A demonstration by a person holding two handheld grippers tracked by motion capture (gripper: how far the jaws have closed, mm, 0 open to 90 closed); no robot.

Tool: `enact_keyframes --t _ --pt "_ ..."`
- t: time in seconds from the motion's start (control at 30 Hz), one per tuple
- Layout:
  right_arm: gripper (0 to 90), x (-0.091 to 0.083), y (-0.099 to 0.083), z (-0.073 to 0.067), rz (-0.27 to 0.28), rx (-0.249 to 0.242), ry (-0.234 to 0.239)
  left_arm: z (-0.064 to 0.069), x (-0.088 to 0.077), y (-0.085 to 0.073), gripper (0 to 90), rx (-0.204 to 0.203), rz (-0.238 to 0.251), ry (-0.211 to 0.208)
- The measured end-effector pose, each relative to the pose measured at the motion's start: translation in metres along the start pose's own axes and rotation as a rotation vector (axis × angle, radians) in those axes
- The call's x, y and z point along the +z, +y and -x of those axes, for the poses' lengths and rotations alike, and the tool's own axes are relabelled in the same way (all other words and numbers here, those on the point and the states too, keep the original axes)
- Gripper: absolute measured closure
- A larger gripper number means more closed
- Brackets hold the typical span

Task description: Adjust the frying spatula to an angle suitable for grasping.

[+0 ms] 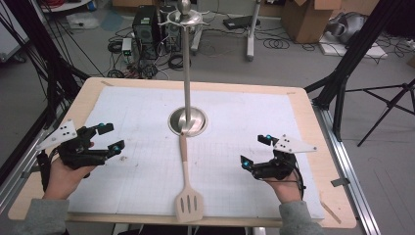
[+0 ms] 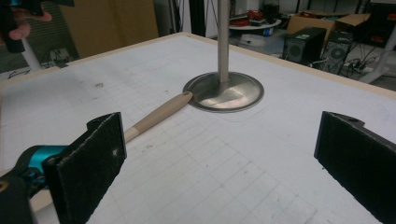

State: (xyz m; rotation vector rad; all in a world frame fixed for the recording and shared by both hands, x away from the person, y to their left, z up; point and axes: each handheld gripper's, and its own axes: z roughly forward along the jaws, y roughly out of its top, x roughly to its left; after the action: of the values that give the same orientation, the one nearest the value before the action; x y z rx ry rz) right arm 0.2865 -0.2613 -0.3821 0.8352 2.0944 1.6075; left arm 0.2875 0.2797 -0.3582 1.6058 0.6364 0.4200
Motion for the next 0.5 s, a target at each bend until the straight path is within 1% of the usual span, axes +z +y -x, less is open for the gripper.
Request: enact_keyframes --t 0.03,0.07,0.13,0.2,0.33,0.37,0.5 --pt "1.1 -0.001 0.000 -0.001 0.005 0.006 0.004 0.001 0.001 0.000 23.1 0.000 -0.006 -0.010" --pt "1.1 -0.002 0.000 0.000 0.013 0.000 0.006 0.001 0.002 0.000 24.0 -0.003 -0.020 -0.026" --pt "1.1 -0.005 0.001 0.001 0.027 0.014 0.008 0.004 0.004 0.001 29.1 0.000 -0.048 -0.056" --pt "1.1 -0.008 0.001 0.003 0.049 0.019 0.014 0.006 0.007 0.001 30.3 0.001 -0.056 -0.071" --pt "1.1 -0.013 0.001 0.004 0.073 0.036 0.026 0.011 0.012 0.001 38.2 0.024 -0.073 -0.070" --pt "1.1 -0.014 0.001 0.004 0.075 0.036 0.030 0.011 0.013 0.000 41.8 0.032 -0.073 -0.069" --pt "1.1 -0.016 0.001 0.005 0.079 0.036 0.029 0.014 0.017 -0.001 53.3 0.039 -0.078 -0.074"
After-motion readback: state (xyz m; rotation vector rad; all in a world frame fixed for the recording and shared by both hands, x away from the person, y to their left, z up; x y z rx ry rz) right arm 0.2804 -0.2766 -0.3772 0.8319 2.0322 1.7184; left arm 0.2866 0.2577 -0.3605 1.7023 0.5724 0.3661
